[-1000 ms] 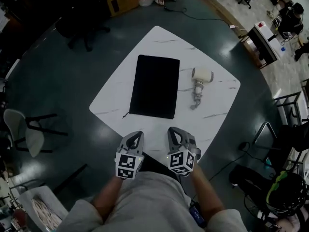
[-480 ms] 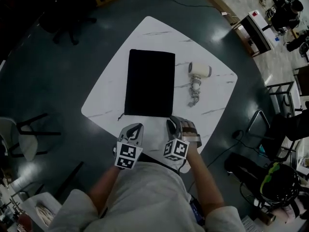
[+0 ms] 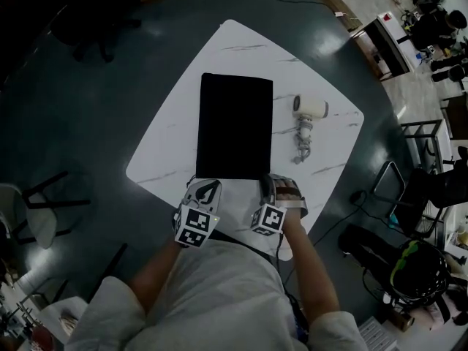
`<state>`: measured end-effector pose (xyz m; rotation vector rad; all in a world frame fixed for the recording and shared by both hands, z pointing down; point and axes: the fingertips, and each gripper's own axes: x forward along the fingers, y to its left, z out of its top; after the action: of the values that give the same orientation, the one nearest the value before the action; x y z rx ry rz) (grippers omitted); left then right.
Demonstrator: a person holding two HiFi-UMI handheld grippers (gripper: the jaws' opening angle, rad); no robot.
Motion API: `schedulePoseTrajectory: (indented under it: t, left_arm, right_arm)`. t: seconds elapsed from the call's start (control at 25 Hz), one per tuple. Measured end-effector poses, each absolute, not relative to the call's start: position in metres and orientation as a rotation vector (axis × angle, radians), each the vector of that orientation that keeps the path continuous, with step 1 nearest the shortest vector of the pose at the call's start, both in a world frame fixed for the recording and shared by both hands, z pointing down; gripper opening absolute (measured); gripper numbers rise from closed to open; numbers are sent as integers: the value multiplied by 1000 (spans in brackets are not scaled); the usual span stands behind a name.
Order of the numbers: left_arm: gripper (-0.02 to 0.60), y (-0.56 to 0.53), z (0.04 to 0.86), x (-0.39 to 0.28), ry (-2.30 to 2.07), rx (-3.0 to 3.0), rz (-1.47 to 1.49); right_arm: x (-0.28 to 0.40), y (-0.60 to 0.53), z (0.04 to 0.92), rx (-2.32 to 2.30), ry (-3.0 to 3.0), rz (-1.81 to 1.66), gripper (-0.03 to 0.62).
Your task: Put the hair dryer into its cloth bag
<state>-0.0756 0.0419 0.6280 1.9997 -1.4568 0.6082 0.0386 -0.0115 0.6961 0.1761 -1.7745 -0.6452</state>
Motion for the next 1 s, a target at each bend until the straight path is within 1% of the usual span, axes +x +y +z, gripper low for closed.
schedulePoseTrajectory:
  t: [0.16, 0.32, 0.48, 0.52, 0.56, 0.6, 0.76, 0.88, 0.92, 0.96, 1.0]
  left_arm:
    - [9, 40, 628, -71, -1381, 2115, 704]
    - [9, 30, 627, -70, -1328, 2239, 899]
    - [14, 17, 624, -69, -1296, 2299, 1034]
    - [40, 15, 625, -68, -1271, 2306, 1068]
    - [124, 13, 627, -67, -1244, 2314, 1110]
    - [182, 11, 629, -66, -1222, 2322, 1157]
    - [201, 3, 632, -68, -1214, 2345, 1294]
    - [194, -3, 635, -71, -1219, 2346, 1317]
    - [164, -5, 633, -71, -1234, 2357, 1302]
    - [91, -8, 630, -72, -1256, 2369, 1276]
    - [31, -11, 628, -73, -1276, 2377, 1249]
  right_arm:
    - [34, -16, 679, 252, -1838, -591, 26]
    - [26, -24, 655, 342, -1939, -481, 25]
    - [13, -36, 623, 439, -2039, -352, 25]
    - [9, -39, 615, 456, -2062, -326, 26]
    - [5, -42, 607, 471, -2085, -302, 25]
    - [1, -45, 600, 485, -2107, -280, 25]
    - [-4, -58, 576, 552, -2178, -197, 25]
    - [-1, -66, 567, 602, -2206, -141, 25]
    - [0, -68, 566, 614, -2209, -129, 25]
    - [2, -70, 564, 624, -2209, -122, 25]
    - [4, -71, 564, 632, -2208, -119, 25]
